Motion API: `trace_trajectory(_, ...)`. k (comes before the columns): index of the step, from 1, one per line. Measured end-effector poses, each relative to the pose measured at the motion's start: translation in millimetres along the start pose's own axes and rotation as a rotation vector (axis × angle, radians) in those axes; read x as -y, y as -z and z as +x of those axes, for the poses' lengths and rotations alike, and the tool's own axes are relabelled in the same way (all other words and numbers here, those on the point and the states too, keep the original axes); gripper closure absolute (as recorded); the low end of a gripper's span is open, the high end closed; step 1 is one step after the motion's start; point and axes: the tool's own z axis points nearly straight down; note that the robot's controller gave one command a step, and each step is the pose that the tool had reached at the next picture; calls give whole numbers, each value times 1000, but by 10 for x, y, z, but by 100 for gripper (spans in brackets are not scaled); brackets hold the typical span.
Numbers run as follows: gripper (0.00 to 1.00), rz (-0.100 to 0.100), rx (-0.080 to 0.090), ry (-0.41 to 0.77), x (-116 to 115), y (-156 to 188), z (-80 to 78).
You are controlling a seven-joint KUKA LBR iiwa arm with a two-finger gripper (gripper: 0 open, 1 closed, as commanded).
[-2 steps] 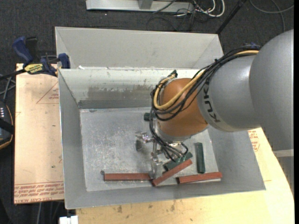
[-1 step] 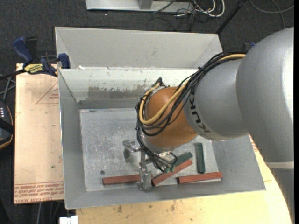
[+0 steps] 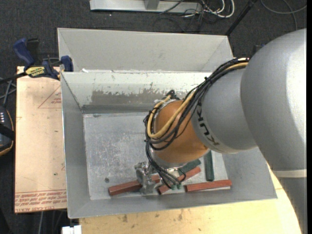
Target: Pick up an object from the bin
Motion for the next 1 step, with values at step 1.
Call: trace_trajectory(1,100,0,0,0,0,0,0)
